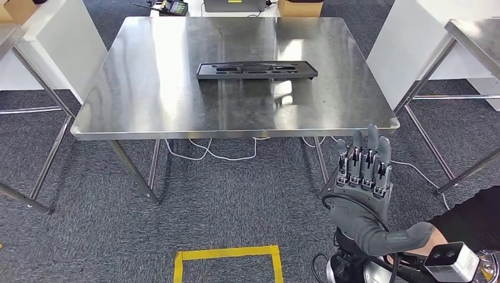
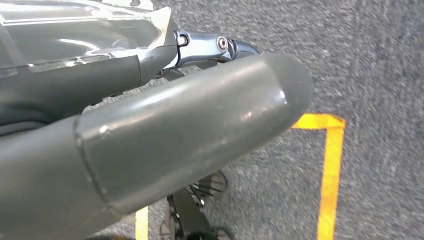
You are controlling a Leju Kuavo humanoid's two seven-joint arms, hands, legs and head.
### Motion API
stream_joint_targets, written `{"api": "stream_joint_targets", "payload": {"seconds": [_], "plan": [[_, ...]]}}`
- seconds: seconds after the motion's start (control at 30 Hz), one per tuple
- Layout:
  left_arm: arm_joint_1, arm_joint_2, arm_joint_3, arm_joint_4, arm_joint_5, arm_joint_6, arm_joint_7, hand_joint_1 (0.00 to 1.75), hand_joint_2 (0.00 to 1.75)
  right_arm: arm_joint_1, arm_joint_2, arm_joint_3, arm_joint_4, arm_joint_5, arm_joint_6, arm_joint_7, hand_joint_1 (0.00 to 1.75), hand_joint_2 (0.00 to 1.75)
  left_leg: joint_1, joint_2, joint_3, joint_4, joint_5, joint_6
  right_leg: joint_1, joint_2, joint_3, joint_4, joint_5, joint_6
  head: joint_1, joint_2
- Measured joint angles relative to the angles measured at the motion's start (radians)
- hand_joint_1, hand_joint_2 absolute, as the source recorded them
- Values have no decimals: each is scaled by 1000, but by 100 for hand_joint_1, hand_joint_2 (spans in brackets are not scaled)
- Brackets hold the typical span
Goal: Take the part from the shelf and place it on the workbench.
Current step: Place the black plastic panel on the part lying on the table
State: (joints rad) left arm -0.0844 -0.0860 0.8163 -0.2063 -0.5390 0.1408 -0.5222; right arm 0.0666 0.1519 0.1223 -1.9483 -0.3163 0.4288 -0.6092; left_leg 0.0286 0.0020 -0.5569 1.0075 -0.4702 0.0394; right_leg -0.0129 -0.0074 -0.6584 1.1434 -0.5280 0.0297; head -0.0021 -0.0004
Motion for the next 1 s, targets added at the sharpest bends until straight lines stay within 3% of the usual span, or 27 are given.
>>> {"api": "stream_joint_targets", "payload": {"seconds": [0.07, 0.1, 0.13, 0.2, 0.23, 0.27, 0.33, 0.4, 0.43, 0.47, 0.53, 0.57, 0.6, 0.63, 0.67, 0.73, 0.8, 0.9, 0.93, 1.0], "plan": [[0, 1, 0, 0, 0, 0, 0, 0, 0, 1, -1, 0, 1, 0, 0, 0, 0, 0, -2, 3, -27, 1, 21, 4, -1, 2, -36, 133, -64, -2, 2, 0], [0, 1, 0, 0, 0, 1, 0, 0, 0, 1, -2, 0, 1, 0, 0, 0, 0, 0, -3, 4, -40, 1, 31, 4, -1, 2, -35, 165, -70, 5, 2, 0], [0, 1, 0, 0, 0, 1, 0, 0, 0, 2, -3, 0, 2, 0, 0, 0, 0, 0, -3, 5, -52, 1, 41, 2, -2, 2, -16, 160, -58, 14, 2, 0], [0, 0, 0, 0, 0, 1, 0, 0, 0, 2, -3, 0, 2, 0, 0, 0, 0, 0, -4, 6, -74, 2, 61, -5, -3, 2, 73, 52, -16, 31, 3, 0], [0, 0, 0, 0, -1, 1, 0, 0, 0, 1, -3, 0, 2, 0, 0, 0, 0, 0, -5, 5, -82, 3, 70, -10, -2, 3, 129, -27, -7, 32, 3, 0], [0, 0, 0, 0, -1, 1, 0, 0, 0, 1, -3, 0, 2, 0, 0, 0, 0, 0, -7, 5, -88, 4, 80, -16, 2, 4, 172, -94, -7, 29, 3, 0], [0, 0, 0, 0, -1, 1, 0, 0, 0, 0, -3, 0, 2, 0, 0, 0, 0, 0, -11, 5, -95, 3, 98, -27, 9, 7, 205, -162, -18, 14, 3, 0], [1, 1, 0, 0, -1, 1, 0, 0, 0, 1, -3, -1, 3, 0, 0, 0, 0, 0, -8, 5, -100, 4, 104, -36, 4, 7, 192, -165, -7, -5, 1, 0], [2, 1, 0, 0, -1, 1, 0, 0, 0, 2, -3, -1, 4, -1, 0, 0, 0, 0, -6, 4, -108, 20, 81, -40, -1, 5, 184, -164, 1, -18, 0, 0], [3, 1, 0, 0, -2, 1, 0, 0, 0, 3, -3, -1, 5, -1, 0, 0, 0, 0, -4, 3, -121, 55, 40, -44, -5, 2, 175, -164, 12, -32, -1, 0], [4, 0, 0, 0, -3, 1, 0, 0, 0, 6, -2, -1, 8, 0, 0, 0, 0, 0, -2, 1, -154, 178, -67, -51, -2, -2, 157, -163, 33, -49, -3, 0], [4, 0, 0, 0, -3, 1, -1, 0, 0, 8, -2, -1, 9, 0, 0, 0, 0, 0, -2, 0, -165, 240, -99, -53, 1, -3, 146, -163, 43, -51, -4, 0], [4, 0, 0, 0, -3, 1, -1, 0, 0, 10, -3, -1, 10, 0, 0, -1, 0, 0, -2, -1, -166, 281, -108, -55, 2, -3, 135, -161, 52, -50, -4, 0], [4, 0, 0, 0, -3, 1, -2, 0, 0, 12, -3, -1, 12, 0, 0, -1, 0, 0, -1, -1, -149, 287, -96, -56, 3, -3, 122, -158, 60, -48, -4, 0], [4, 0, 0, 0, -4, 1, -3, 0, 0, 14, -3, -1, 13, 0, 0, -2, 0, 0, -1, 0, -115, 259, -72, -55, 3, -3, 110, -154, 67, -45, -4, 0], [3, 0, 0, 0, -6, 1, -4, 0, 0, 15, -3, -1, 14, 1, 0, -3, 0, 0, -2, -2, -12, 126, -40, -49, 5, -3, 89, -142, 78, -38, -4, 0], [1, 0, 0, 0, -7, 1, -5, 0, 0, 16, -2, -2, 14, 2, 0, -3, 0, 0, -6, -5, 51, 24, -45, -42, 8, -4, 75, -135, 88, -25, -4, 0], [2, 0, 0, 0, -9, 1, -5, 0, 0, 20, 0, -2, 14, 6, 0, -3, 0, 0, -13, -3, 44, -1, -35, -21, 8, -5, 60, -133, 105, -2, -3, 0], [2, -1, 0, 0, -9, 1, -5, 0, 0, 22, 0, -3, 14, 7, 0, -3, 0, 0, -13, 0, 35, -5, -24, -9, 8, -4, 51, -122, 92, -1, -2, 0], [0, -2, 0, 0, -9, 2, -5, 0, 0, 24, 0, -5, 15, 9, 0, -3, 0, 0, -11, 6, 13, -11, 1, 9, 7, -1, 20, -47, 21, -11, 1, 0]]}}
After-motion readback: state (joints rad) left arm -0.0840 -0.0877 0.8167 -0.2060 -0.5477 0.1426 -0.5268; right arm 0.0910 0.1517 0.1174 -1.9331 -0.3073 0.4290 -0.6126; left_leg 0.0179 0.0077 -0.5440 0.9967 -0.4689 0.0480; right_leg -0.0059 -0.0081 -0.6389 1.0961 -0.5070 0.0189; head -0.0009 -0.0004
